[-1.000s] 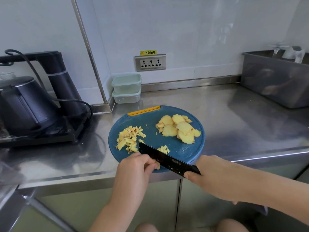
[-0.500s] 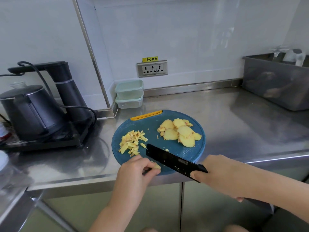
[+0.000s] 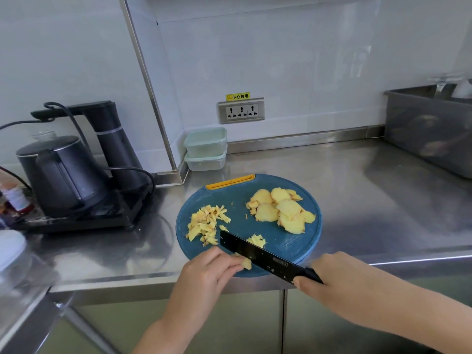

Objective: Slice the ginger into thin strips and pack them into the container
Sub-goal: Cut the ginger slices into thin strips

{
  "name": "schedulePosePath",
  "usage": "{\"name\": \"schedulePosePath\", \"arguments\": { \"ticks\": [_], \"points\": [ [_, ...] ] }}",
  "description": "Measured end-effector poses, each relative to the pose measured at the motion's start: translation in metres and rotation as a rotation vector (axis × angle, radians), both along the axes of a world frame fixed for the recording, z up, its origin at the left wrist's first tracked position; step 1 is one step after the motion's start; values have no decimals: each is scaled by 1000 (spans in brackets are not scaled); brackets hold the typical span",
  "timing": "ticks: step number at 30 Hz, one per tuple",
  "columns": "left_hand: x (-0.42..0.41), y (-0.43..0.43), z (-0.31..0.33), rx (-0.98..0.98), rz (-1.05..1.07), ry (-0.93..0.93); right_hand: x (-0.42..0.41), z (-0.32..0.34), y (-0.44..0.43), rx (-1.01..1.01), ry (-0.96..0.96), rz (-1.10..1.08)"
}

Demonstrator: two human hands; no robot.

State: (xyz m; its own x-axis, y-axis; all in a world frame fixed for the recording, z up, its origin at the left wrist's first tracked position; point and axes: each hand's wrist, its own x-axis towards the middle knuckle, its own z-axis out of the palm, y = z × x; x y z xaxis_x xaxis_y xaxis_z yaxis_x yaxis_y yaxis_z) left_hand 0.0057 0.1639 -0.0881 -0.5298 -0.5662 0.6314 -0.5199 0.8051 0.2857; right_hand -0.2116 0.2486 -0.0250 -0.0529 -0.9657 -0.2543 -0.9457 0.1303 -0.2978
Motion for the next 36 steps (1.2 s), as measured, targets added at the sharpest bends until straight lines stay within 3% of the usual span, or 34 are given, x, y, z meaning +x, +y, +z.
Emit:
{"name": "schedulePosePath", "arguments": {
  "ticks": [4, 14, 36],
  "points": [
    [-2, -2, -9, -91, 1, -3, 0, 13, -2, 10, 26, 21],
    [-3, 0, -9, -108, 29, -9, -9, 7, -3, 23, -83, -1],
    [-4, -2, -7, -164, -2, -109, -4, 3, 1, 32, 7, 50]
  ]
}}
